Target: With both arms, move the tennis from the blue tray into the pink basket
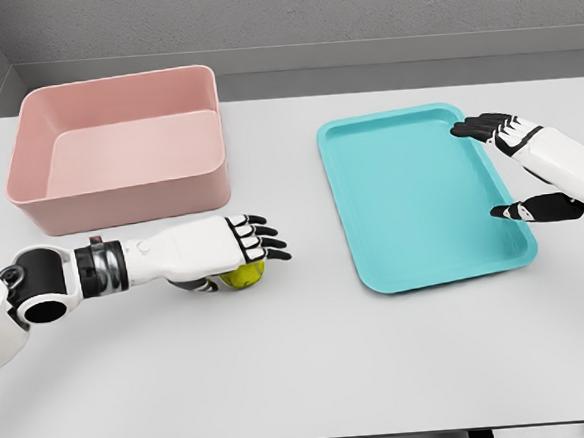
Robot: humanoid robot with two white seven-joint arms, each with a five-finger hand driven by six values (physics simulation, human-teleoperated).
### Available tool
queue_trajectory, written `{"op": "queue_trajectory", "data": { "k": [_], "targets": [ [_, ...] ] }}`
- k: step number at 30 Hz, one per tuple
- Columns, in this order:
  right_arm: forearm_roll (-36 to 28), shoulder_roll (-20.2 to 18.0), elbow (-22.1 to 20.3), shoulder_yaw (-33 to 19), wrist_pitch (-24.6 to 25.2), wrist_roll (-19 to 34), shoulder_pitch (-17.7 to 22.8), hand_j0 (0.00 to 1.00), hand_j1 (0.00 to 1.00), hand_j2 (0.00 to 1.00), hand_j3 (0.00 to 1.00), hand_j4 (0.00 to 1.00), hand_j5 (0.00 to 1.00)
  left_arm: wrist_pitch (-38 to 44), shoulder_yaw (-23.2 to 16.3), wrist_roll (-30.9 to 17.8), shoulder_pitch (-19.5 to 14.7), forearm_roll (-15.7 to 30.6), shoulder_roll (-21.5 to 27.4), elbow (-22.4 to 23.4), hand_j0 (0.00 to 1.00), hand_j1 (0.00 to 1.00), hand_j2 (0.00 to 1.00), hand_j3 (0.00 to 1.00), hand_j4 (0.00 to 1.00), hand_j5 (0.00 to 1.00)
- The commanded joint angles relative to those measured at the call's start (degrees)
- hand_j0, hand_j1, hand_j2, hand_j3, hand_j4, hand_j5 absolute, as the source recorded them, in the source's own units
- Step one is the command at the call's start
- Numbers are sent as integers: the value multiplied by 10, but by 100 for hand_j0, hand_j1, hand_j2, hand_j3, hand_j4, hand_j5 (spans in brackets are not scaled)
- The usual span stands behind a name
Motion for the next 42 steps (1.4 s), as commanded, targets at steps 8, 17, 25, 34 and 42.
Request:
{"op": "queue_trajectory", "data": {
  "k": [8,17,25,34,42],
  "targets": [
    [-4,0,4,0,2,0,0,100,100,100,100,100,100,1,-1,-7,1,5,2,3,70,70,70,70,70,70],
    [-4,0,4,-1,2,0,1,100,100,100,100,100,100,1,-2,-20,4,4,2,8,55,55,55,55,55,55],
    [-5,0,4,-1,2,0,1,100,100,100,100,100,100,1,-1,-21,0,14,7,8,53,53,53,53,53,53],
    [-5,-1,3,-1,2,0,1,100,100,100,100,100,100,1,0,-21,-15,28,13,1,53,53,53,53,53,53],
    [-5,-1,4,-1,2,0,1,100,100,100,100,100,100,1,0,-21,-40,56,31,-3,53,53,53,53,53,53]
  ]
}}
